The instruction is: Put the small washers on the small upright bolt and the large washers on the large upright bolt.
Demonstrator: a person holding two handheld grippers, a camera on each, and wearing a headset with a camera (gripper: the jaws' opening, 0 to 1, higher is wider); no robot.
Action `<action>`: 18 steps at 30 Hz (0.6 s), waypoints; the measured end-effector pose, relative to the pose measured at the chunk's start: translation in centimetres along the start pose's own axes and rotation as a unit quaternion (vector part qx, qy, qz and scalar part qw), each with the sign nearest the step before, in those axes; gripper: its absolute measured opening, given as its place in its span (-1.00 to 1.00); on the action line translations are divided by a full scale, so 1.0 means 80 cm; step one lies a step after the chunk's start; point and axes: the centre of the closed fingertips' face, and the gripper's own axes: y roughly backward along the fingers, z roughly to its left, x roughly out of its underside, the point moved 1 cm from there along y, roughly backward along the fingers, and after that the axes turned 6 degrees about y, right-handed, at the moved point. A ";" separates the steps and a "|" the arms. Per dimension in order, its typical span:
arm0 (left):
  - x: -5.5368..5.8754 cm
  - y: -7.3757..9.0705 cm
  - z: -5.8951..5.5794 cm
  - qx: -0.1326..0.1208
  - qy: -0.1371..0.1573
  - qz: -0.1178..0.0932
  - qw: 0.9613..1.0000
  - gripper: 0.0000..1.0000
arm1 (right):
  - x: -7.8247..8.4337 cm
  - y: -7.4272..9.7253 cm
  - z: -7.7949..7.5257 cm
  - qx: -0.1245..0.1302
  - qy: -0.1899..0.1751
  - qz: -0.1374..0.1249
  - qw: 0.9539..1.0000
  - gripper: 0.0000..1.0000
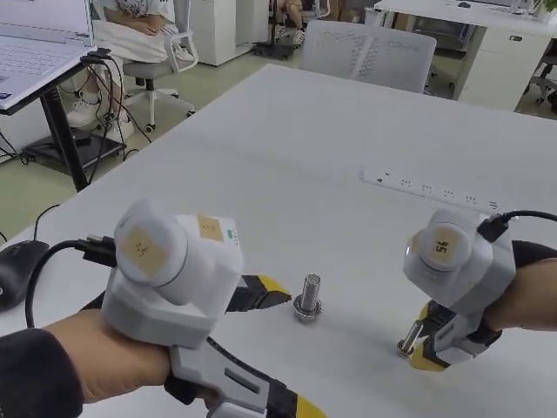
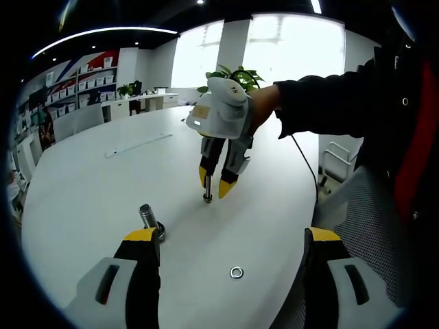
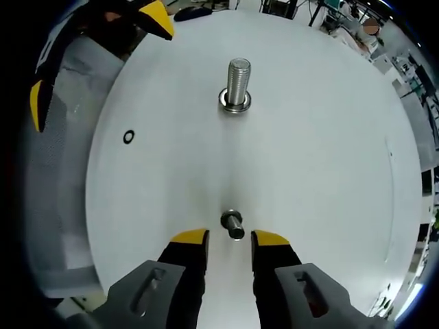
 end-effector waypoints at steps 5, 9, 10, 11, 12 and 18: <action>-0.001 0.001 0.000 -0.001 -0.001 -0.002 1.000 0.73 | 0.008 0.003 0.002 0.001 -0.007 0.000 1.000 -0.44; -0.001 0.001 -0.001 -0.001 -0.001 -0.001 1.000 0.73 | 0.014 0.005 0.005 0.001 -0.013 0.001 1.000 -0.42; -0.001 0.001 -0.001 -0.001 -0.002 -0.001 1.000 0.73 | 0.015 0.005 0.007 0.001 -0.016 0.000 1.000 -0.42; -0.001 0.001 -0.001 -0.001 -0.002 -0.002 1.000 0.73 | 0.016 0.006 0.008 0.000 -0.017 0.000 1.000 -0.41; -0.001 0.001 -0.001 -0.001 -0.002 -0.002 1.000 0.73 | 0.018 0.006 0.010 0.000 -0.018 -0.001 1.000 -0.41; -0.003 0.002 -0.001 -0.002 -0.003 -0.004 1.000 0.73 | 0.020 0.013 0.020 0.001 -0.022 -0.002 1.000 -0.40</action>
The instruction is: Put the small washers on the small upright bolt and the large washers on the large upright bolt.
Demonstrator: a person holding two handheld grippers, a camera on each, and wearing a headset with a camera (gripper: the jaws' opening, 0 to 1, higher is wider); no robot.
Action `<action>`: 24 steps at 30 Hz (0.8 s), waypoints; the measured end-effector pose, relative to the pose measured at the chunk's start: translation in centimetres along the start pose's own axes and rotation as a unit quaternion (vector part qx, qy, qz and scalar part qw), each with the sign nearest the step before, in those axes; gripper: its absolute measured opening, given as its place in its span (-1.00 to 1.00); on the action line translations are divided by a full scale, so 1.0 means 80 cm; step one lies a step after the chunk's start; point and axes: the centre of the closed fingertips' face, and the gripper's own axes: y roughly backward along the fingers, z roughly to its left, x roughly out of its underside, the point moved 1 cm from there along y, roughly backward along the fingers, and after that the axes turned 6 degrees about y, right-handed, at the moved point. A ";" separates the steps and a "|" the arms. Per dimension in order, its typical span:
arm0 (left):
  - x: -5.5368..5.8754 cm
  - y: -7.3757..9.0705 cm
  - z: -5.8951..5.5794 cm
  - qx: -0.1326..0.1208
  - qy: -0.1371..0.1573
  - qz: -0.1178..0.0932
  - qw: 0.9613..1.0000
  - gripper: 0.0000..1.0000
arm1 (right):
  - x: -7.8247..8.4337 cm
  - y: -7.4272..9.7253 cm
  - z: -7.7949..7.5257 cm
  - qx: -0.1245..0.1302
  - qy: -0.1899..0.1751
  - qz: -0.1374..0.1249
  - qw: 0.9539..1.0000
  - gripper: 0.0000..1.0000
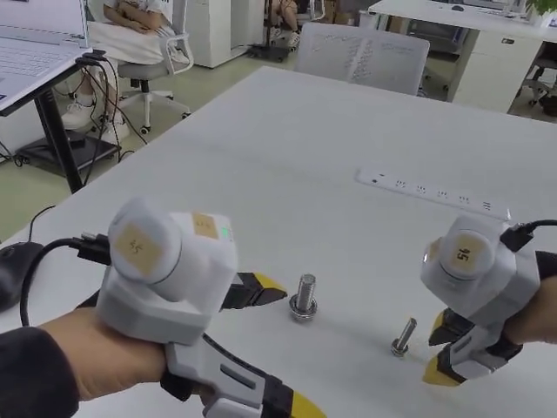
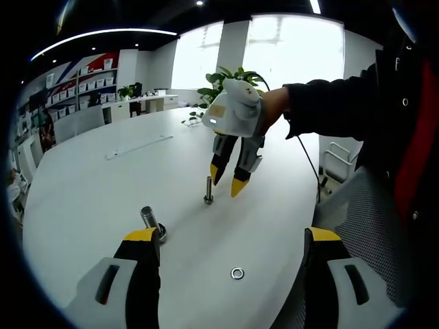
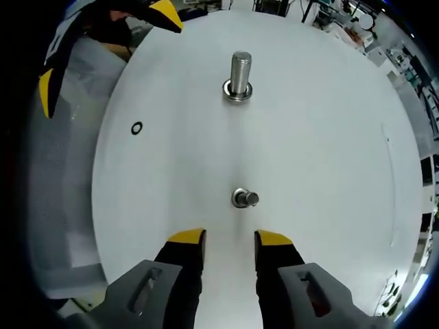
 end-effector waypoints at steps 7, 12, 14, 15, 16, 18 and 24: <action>-0.001 0.002 -0.001 0.000 -0.002 -0.002 1.000 0.73 | -0.008 0.004 0.019 -0.004 0.005 -0.006 1.000 -0.40; -0.001 0.003 -0.003 0.000 -0.003 -0.001 1.000 0.73 | -0.013 0.004 0.029 -0.007 0.007 -0.009 1.000 -0.40; -0.001 0.004 -0.003 -0.001 -0.004 -0.001 1.000 0.73 | -0.015 0.005 0.035 -0.009 0.009 -0.010 1.000 -0.40; -0.001 0.005 -0.004 -0.001 -0.004 -0.002 1.000 0.73 | -0.017 0.005 0.040 -0.010 0.011 -0.010 1.000 -0.40; -0.001 0.005 -0.004 -0.002 -0.004 -0.002 1.000 0.73 | -0.019 0.006 0.042 -0.012 0.013 -0.011 1.000 -0.40; -0.001 0.007 -0.005 -0.002 -0.005 -0.003 1.000 0.73 | -0.024 0.006 0.048 -0.015 0.017 -0.013 1.000 -0.40; 0.000 0.010 -0.006 -0.004 -0.006 -0.005 1.000 0.73 | -0.039 0.005 0.061 -0.021 0.032 -0.016 0.999 -0.40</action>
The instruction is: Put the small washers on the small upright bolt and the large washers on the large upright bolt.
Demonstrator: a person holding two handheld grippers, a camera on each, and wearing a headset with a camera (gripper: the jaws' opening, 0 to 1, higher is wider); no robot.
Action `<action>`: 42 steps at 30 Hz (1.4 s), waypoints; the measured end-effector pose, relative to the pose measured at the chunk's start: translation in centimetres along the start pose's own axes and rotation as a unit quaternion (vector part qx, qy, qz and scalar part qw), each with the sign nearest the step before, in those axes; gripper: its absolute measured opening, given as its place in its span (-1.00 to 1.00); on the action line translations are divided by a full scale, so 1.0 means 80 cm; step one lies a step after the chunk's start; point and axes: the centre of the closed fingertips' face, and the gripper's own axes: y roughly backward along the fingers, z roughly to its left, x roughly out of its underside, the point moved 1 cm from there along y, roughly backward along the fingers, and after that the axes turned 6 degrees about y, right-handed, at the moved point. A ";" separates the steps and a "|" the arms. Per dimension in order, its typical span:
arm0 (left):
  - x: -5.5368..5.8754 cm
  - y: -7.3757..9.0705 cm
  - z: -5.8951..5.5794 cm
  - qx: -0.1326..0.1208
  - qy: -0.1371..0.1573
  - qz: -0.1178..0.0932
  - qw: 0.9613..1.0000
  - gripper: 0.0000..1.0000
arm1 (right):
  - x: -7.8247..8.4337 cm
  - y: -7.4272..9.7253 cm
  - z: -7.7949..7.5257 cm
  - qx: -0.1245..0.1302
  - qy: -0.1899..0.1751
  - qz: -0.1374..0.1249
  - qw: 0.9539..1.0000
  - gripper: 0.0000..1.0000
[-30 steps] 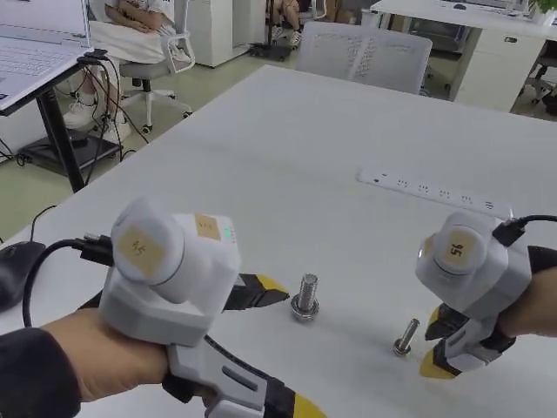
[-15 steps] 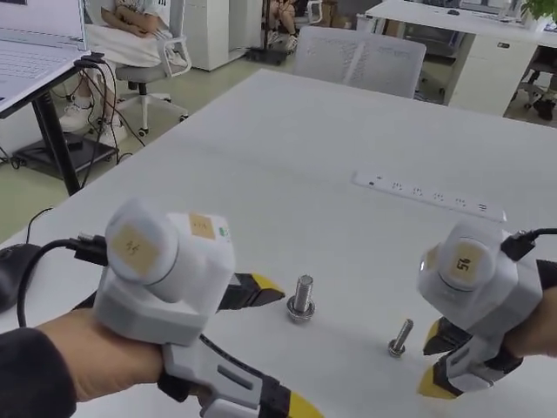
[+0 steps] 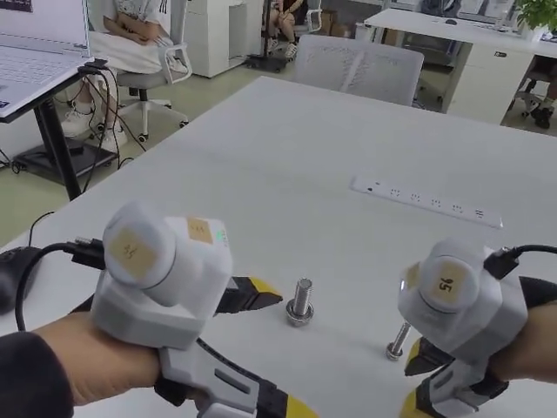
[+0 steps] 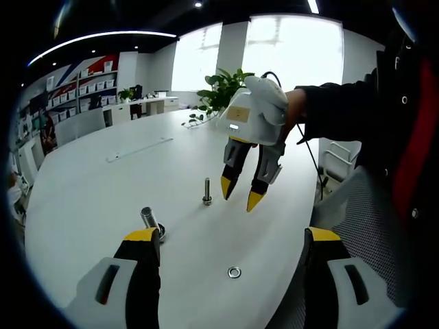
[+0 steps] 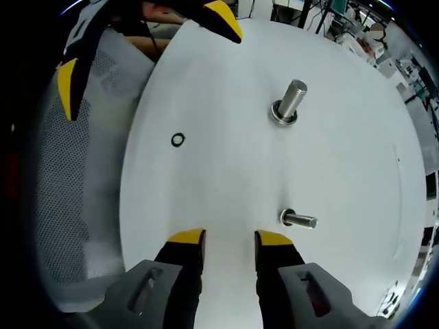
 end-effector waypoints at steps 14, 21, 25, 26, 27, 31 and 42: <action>0.006 0.007 -0.005 -0.005 0.001 0.001 1.000 0.72 | -0.040 -0.011 0.028 -0.022 0.046 -0.006 0.999 -0.40; 0.007 0.011 -0.007 -0.007 0.002 -0.001 1.000 0.72 | -0.068 -0.015 0.036 -0.030 0.069 -0.015 0.997 -0.40; 0.008 0.013 -0.008 -0.008 0.002 -0.002 1.000 0.72 | -0.082 -0.019 0.040 -0.033 0.081 -0.017 0.996 -0.40; 0.008 0.014 -0.008 -0.009 0.002 -0.001 1.000 0.72 | -0.087 -0.021 0.042 -0.034 0.085 -0.020 0.996 -0.40; 0.008 0.015 -0.008 -0.009 0.002 -0.002 1.000 0.72 | -0.091 -0.021 0.042 -0.035 0.086 -0.022 0.995 -0.40; 0.009 0.017 -0.009 -0.011 0.003 -0.002 1.000 0.72 | -0.103 -0.028 0.048 -0.042 0.095 -0.027 0.994 -0.41; 0.012 0.022 -0.009 -0.017 0.006 -0.006 1.000 0.72 | -0.117 -0.048 0.061 -0.061 0.111 -0.025 0.992 -0.44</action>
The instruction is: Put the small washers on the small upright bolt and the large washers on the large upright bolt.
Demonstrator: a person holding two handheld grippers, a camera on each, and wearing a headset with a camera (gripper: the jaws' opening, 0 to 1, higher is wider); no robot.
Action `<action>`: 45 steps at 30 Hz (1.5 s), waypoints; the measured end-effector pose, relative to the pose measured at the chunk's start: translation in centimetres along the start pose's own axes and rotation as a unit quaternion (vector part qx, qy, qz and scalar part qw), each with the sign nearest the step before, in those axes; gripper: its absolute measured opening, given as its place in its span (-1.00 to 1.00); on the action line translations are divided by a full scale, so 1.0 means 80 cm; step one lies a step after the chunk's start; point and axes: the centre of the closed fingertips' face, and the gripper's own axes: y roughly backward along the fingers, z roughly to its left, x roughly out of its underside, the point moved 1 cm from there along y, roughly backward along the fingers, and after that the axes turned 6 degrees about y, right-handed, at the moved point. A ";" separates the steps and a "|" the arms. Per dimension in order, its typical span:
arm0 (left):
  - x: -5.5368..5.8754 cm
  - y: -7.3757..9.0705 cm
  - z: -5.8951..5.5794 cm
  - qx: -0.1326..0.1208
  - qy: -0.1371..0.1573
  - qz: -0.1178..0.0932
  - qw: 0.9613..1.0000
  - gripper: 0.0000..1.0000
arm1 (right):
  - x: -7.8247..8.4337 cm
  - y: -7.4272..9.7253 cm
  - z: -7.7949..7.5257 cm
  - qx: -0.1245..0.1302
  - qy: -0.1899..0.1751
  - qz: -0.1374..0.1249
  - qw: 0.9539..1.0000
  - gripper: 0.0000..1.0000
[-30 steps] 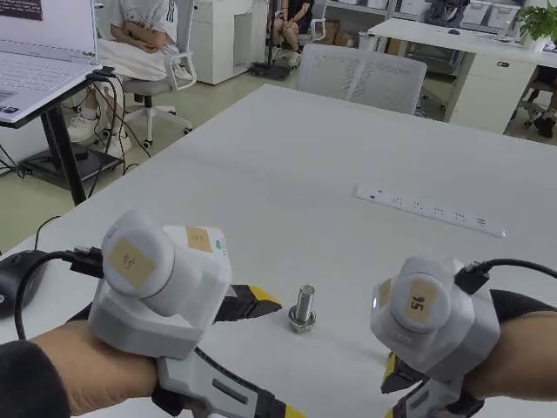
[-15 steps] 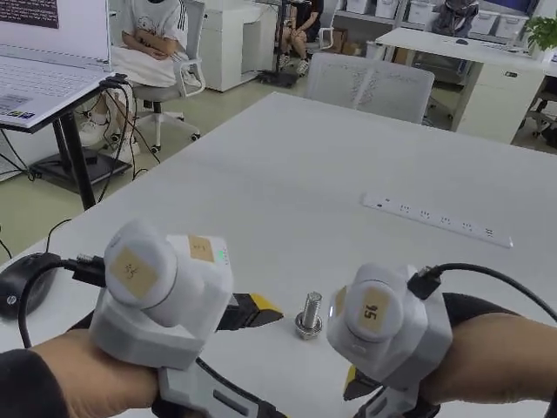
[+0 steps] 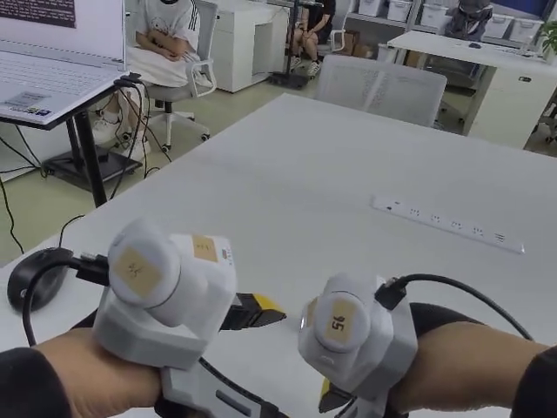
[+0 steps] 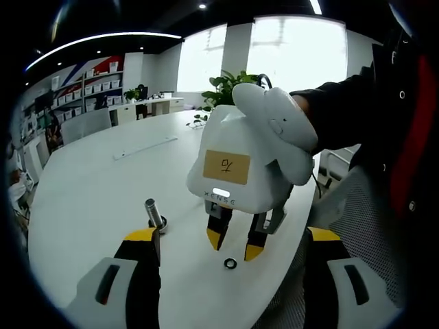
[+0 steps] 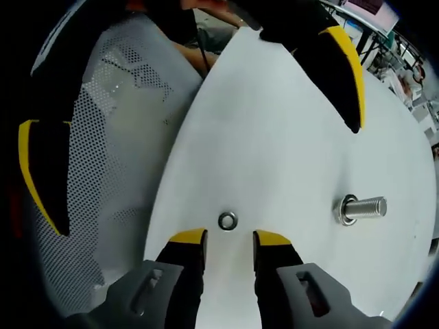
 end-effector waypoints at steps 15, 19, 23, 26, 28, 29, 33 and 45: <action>0.003 0.004 0.002 -0.005 0.004 -0.003 1.000 0.72 | -0.005 -0.015 0.000 0.001 0.025 0.012 1.000 -0.52; 0.002 0.005 0.002 -0.006 0.004 -0.005 1.000 0.72 | -0.007 -0.017 0.000 0.018 0.061 0.019 0.998 -0.56; 0.003 0.005 0.002 -0.006 0.004 -0.006 1.000 0.72 | -0.010 -0.018 0.004 0.021 0.068 0.010 0.997 -0.63; 0.003 0.005 0.002 -0.006 0.005 -0.006 1.000 0.72 | -0.011 -0.018 0.003 0.020 0.060 0.006 0.998 -0.64; 0.003 0.005 0.002 -0.005 0.005 -0.006 1.000 0.72 | -0.011 -0.018 0.001 0.019 0.057 0.002 0.998 -0.65; 0.003 0.005 0.002 -0.005 0.005 -0.006 1.000 0.72 | -0.011 -0.018 0.001 0.019 0.058 0.002 0.998 -0.66; 0.003 0.006 0.003 -0.006 0.006 -0.007 1.000 0.72 | -0.011 -0.018 0.000 0.021 0.061 -0.002 0.998 -0.70; 0.003 0.005 0.003 -0.006 0.006 -0.006 1.000 0.71 | 0.011 -0.012 -0.014 0.027 0.048 0.006 0.998 -0.75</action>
